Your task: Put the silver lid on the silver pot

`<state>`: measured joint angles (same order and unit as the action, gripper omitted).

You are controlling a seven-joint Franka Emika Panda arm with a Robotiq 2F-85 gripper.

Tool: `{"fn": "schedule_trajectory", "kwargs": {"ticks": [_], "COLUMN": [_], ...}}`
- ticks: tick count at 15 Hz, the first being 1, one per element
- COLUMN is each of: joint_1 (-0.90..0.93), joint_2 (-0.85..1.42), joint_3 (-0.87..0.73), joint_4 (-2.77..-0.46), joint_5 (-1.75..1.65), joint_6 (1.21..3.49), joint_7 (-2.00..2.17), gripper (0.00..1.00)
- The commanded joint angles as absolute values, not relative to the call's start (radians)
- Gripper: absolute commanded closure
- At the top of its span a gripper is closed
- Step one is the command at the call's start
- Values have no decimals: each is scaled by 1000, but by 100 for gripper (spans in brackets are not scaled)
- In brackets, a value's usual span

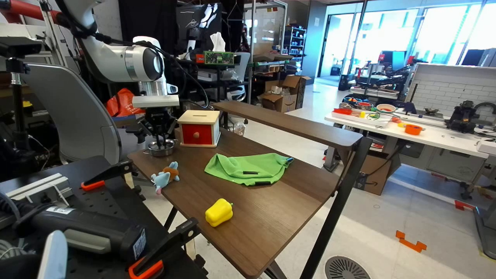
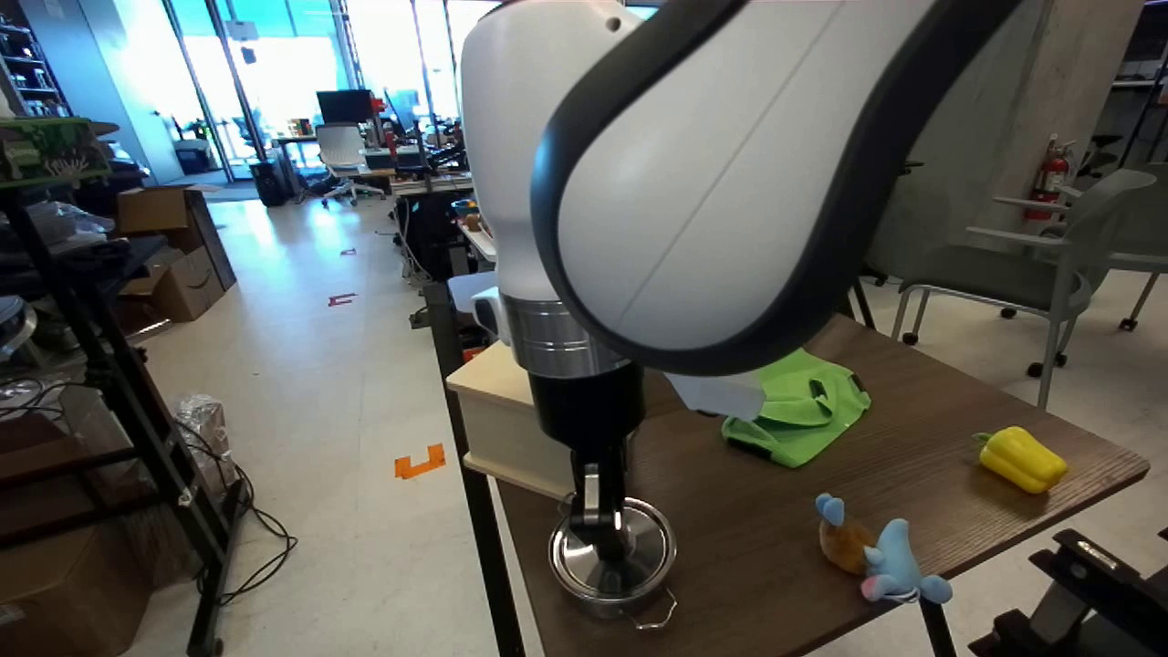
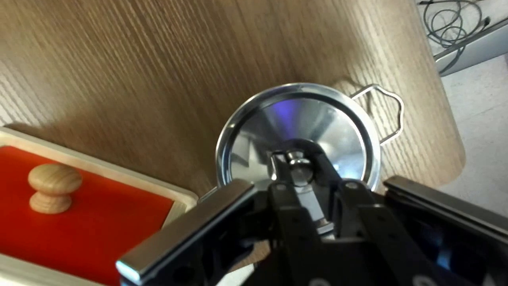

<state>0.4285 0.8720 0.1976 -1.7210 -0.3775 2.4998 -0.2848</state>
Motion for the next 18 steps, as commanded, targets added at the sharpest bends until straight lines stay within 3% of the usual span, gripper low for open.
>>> {"fn": "schedule_trajectory", "kwargs": {"ticks": [1, 2, 10, 18], "joint_1": [434, 436, 417, 402], "joint_2": [878, 879, 875, 750], "joint_3": [183, 180, 188, 207], "joint_4": [-1732, -1731, -1733, -1837], "joint_5": [-407, -408, -389, -373], "joint_6": [2562, 2561, 2541, 2544], "joint_7": [-276, -275, -290, -266], "gripper": [57, 54, 0, 0]}}
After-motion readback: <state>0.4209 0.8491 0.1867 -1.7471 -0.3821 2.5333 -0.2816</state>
